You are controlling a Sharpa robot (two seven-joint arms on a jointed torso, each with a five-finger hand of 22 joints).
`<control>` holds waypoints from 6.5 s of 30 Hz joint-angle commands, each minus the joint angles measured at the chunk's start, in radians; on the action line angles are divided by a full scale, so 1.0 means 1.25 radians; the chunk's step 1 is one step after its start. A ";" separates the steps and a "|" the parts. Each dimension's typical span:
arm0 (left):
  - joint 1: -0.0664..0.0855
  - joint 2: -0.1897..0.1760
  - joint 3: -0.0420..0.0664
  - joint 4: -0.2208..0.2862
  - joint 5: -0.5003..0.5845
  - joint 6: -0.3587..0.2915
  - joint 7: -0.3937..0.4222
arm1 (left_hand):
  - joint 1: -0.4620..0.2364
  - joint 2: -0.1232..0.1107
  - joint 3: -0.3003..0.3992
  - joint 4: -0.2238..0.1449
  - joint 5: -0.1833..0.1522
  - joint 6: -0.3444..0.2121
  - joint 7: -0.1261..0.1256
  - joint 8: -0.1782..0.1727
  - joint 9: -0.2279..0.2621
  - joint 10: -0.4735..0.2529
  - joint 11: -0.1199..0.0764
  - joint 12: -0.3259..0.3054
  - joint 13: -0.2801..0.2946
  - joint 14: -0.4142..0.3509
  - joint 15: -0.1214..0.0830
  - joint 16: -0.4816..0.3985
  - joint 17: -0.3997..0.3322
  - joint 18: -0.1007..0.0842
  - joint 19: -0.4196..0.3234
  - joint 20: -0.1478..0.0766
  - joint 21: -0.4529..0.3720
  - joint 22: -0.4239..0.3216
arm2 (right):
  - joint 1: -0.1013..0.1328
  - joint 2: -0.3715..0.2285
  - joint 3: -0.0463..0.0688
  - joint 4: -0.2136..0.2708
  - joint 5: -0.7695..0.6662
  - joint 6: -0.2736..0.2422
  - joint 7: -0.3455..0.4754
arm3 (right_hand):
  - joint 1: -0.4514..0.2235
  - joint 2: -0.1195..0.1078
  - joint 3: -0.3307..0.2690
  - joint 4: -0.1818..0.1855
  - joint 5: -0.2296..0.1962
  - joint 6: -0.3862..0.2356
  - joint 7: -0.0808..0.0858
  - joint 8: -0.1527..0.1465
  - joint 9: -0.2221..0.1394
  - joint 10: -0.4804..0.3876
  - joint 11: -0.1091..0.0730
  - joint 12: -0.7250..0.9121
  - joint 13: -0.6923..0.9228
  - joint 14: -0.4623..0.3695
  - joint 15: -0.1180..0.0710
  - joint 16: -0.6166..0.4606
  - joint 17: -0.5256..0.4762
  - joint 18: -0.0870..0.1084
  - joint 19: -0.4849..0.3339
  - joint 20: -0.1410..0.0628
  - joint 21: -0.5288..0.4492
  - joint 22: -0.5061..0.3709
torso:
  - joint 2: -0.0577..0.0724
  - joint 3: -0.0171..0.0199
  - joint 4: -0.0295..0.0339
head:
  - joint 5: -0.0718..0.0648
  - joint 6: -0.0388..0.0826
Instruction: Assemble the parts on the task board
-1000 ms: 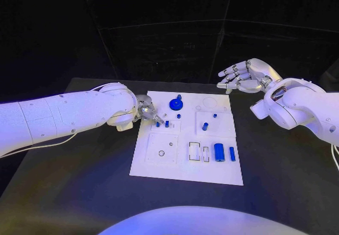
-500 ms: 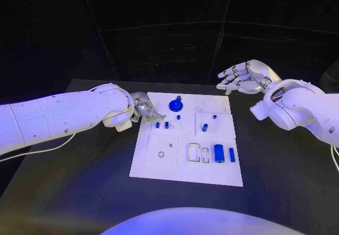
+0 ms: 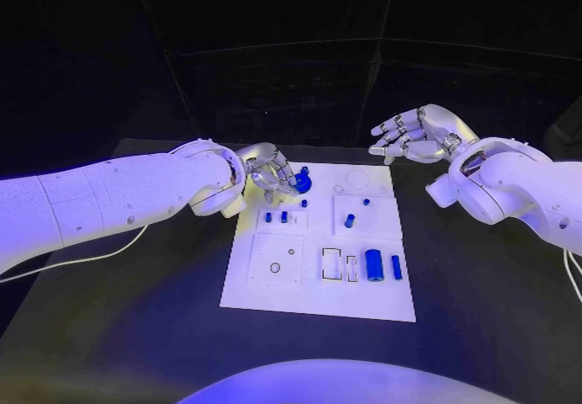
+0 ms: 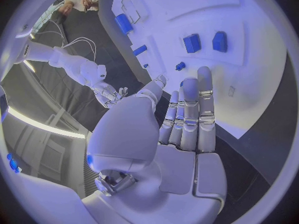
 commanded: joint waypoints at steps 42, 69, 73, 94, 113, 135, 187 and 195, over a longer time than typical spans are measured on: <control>-0.007 0.137 -0.011 -0.108 -0.426 0.096 0.035 | 0.032 -0.019 -0.006 -0.039 -0.051 0.167 -0.038 -0.151 -0.118 0.119 -0.030 -0.130 -0.227 0.232 -0.035 0.392 0.340 -0.046 0.233 -0.037 0.352 0.305 | 0.002 0.009 0.001 0.001 0.002 -0.003 0.007 | 0.001 0.008 0.002 -0.009 0.004 -0.006 0.007 0.006 0.000 -0.008 -0.001 0.006 -0.004 0.005 0.004 -0.004 -0.002 0.009 0.009 -0.001 -0.005 -0.001 | -0.001 0.0000 0.0000 | -0.018 0.001; -0.016 0.165 -0.012 -0.139 -0.426 0.130 0.048 | 0.038 -0.006 0.066 -0.054 -0.074 0.196 -0.041 -0.189 -0.118 0.157 -0.032 -0.179 -0.269 0.233 -0.038 0.396 0.330 -0.049 0.232 -0.039 0.376 0.334 | 0.002 0.012 0.001 0.001 0.002 -0.002 0.007 | 0.001 0.010 0.002 -0.010 0.004 -0.006 0.008 0.007 0.000 -0.009 -0.001 0.007 -0.007 0.007 0.003 -0.004 -0.002 0.009 0.011 -0.001 -0.006 -0.002 | -0.002 -0.0004 0.0012 | -0.024 -0.002; -0.017 0.166 -0.012 -0.140 -0.426 0.132 0.049 | 0.037 -0.007 0.067 -0.054 -0.075 0.196 -0.041 -0.190 -0.118 0.158 -0.032 -0.180 -0.270 0.233 -0.038 0.395 0.329 -0.050 0.232 -0.039 0.378 0.337 | 0.002 0.013 0.001 0.001 0.002 -0.001 0.007 | 0.001 0.010 0.002 -0.010 0.004 -0.006 0.008 0.007 0.000 -0.009 -0.001 0.007 -0.007 0.007 0.003 -0.004 -0.002 0.009 0.011 -0.001 -0.006 -0.002 | -0.002 -0.0002 0.0008 | -0.024 -0.002; -0.021 0.172 -0.012 -0.149 -0.426 0.114 0.041 | 0.053 0.017 0.244 -0.109 -0.088 0.245 -0.037 -0.213 -0.115 0.218 -0.034 -0.226 -0.276 0.233 -0.038 0.405 0.329 -0.054 0.228 -0.040 0.405 0.371 | 0.002 0.012 0.001 0.002 0.002 -0.003 0.007 | 0.000 0.011 0.002 -0.010 0.003 -0.007 0.008 0.008 0.000 -0.009 -0.001 0.008 -0.010 0.007 0.003 -0.005 -0.003 0.009 0.012 -0.001 -0.007 -0.003 | -0.002 -0.0004 0.0010 | -0.026 -0.002; -0.013 0.072 0.026 -0.046 -0.392 0.021 0.070 | 0.008 -0.014 0.291 -0.119 -0.088 0.247 -0.034 -0.232 -0.116 0.223 -0.029 -0.258 -0.277 0.231 -0.034 0.405 0.320 -0.056 0.226 -0.037 0.417 0.387 | 0.002 0.009 0.001 -0.001 0.002 -0.002 0.008 | 0.000 0.011 0.002 -0.010 0.003 -0.007 0.008 0.008 0.000 -0.009 -0.001 0.008 -0.010 0.007 0.003 -0.005 -0.003 0.009 0.012 -0.001 -0.007 -0.003 | -0.002 -0.0009 0.0009 | -0.028 0.002; -0.011 0.009 0.035 -0.043 -0.366 0.102 0.062 | -0.013 -0.032 0.291 -0.117 -0.088 0.254 -0.038 -0.236 -0.115 0.231 -0.031 -0.266 -0.276 0.231 -0.035 0.406 0.319 -0.056 0.226 -0.036 0.423 0.394 | 0.001 0.008 0.001 -0.006 0.002 0.002 0.005 | 0.000 0.011 0.002 -0.010 0.003 -0.007 0.008 0.008 0.000 -0.009 -0.001 0.008 -0.010 0.007 0.003 -0.005 -0.003 0.009 0.012 -0.001 -0.007 -0.003 | -0.001 -0.0011 0.0001 | -0.015 0.005; -0.030 0.039 0.029 -0.080 -0.390 0.132 0.044 | -0.029 -0.056 0.280 -0.117 -0.088 0.243 -0.035 -0.250 -0.117 0.224 -0.028 -0.281 -0.277 0.231 -0.033 0.407 0.316 -0.057 0.227 -0.036 0.425 0.398 | 0.001 0.009 0.000 -0.004 0.002 0.004 0.006 | -0.002 0.014 0.002 -0.010 0.001 -0.008 0.008 0.009 0.000 -0.009 -0.001 0.010 -0.015 0.009 0.003 -0.006 -0.005 0.009 0.014 -0.001 -0.009 -0.004 | -0.001 -0.0001 0.0000 | -0.014 0.005; -0.030 0.035 0.029 -0.078 -0.390 0.130 0.039 | -0.032 -0.067 0.275 -0.119 -0.088 0.203 -0.027 -0.278 -0.122 0.199 -0.020 -0.295 -0.277 0.229 -0.027 0.405 0.309 -0.057 0.225 -0.031 0.421 0.396 | 0.001 0.008 0.000 -0.005 -0.009 0.007 0.001 | 0.000 0.013 0.002 -0.014 0.000 -0.010 0.009 0.010 0.000 -0.016 0.000 0.008 -0.021 0.010 0.004 -0.007 -0.006 0.009 0.016 -0.001 -0.011 -0.005 | -0.002 -0.0007 0.0007 | -0.014 0.004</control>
